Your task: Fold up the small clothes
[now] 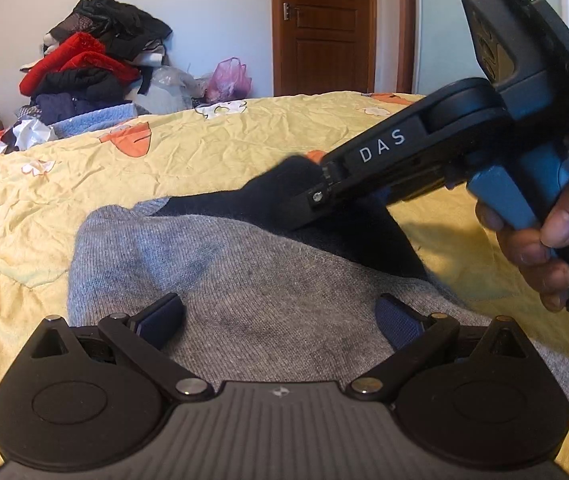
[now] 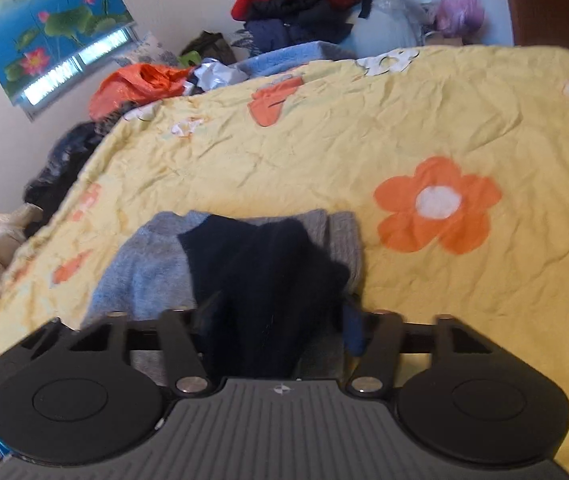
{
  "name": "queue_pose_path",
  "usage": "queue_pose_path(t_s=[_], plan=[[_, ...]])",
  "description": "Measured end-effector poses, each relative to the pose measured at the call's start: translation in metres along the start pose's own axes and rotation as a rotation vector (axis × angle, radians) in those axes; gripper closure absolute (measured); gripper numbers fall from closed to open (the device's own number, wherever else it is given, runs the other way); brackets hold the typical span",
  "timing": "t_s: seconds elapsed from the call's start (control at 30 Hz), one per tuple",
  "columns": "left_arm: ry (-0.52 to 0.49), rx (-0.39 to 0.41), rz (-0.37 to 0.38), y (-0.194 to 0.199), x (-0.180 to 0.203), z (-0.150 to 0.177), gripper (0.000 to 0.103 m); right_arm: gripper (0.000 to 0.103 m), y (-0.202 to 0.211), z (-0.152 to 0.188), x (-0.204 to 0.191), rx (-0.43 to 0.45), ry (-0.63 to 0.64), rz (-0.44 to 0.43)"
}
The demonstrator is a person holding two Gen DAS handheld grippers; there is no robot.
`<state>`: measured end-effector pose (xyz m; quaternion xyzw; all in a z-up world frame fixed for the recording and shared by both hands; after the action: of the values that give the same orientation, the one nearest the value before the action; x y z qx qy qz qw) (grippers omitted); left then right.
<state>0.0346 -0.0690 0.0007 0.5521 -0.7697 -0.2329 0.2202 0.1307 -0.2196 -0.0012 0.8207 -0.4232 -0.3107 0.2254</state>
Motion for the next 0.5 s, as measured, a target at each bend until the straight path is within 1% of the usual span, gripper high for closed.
queue_pose_path(t_s=[0.03, 0.07, 0.13, 0.17, 0.23, 0.27, 0.33, 0.4, 0.43, 0.47, 0.5], plan=[[0.01, -0.013, -0.005, 0.001, 0.002, -0.003, 0.0, 0.071, 0.001, -0.002, -0.001, 0.007, 0.006, -0.009], [0.029, -0.025, -0.005, 0.001, 0.003, -0.007, 0.0, 0.076, 0.004, -0.006, -0.004, 0.013, 0.028, -0.01], [0.057, -0.031, -0.008, -0.006, 0.005, -0.012, 0.0, 0.084, 0.008, -0.019, -0.002, 0.029, 0.068, 0.001], [0.052, -0.024, -0.017, -0.01, 0.008, -0.012, 0.0, 0.087, 0.004, -0.024, 0.004, 0.015, 0.063, 0.021], [0.028, -0.004, -0.034, -0.017, 0.011, -0.011, 0.0, 0.087, -0.014, -0.023, 0.016, -0.035, 0.056, 0.053], [0.034, -0.008, -0.029, -0.018, 0.01, -0.012, 0.0, 0.087, -0.019, -0.019, 0.015, -0.039, 0.064, 0.055], [0.055, -0.002, -0.004, -0.011, 0.004, -0.013, 0.0, 0.086, -0.016, -0.016, 0.008, -0.016, 0.079, 0.083], [0.098, 0.041, 0.032, 0.014, -0.005, -0.009, 0.0, 0.077, -0.005, -0.014, 0.006, 0.012, 0.049, 0.108], [0.107, 0.077, 0.039, 0.032, -0.01, -0.005, 0.0, 0.068, 0.006, -0.011, 0.002, 0.036, 0.042, 0.11], [0.101, 0.125, 0.033, 0.051, -0.012, 0.002, 0.0, 0.067, 0.02, -0.006, -0.003, 0.059, 0.045, 0.11], [0.075, 0.169, 0.029, 0.07, -0.013, 0.01, 0.0, 0.067, 0.036, 0.002, -0.012, 0.09, 0.059, 0.092]])
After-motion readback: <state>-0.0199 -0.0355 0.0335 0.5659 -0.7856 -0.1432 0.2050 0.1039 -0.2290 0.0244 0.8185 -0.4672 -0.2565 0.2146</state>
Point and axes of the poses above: each gripper's, at about its wrist camera, not at the fingertips, and y roughly against the way its jaws point, x to its right, z to its underside, the point moved 1 cm from there along -y, roughly the way its jaws point, and after that the axes turned 8 degrees about y, right-handed, at the moved point
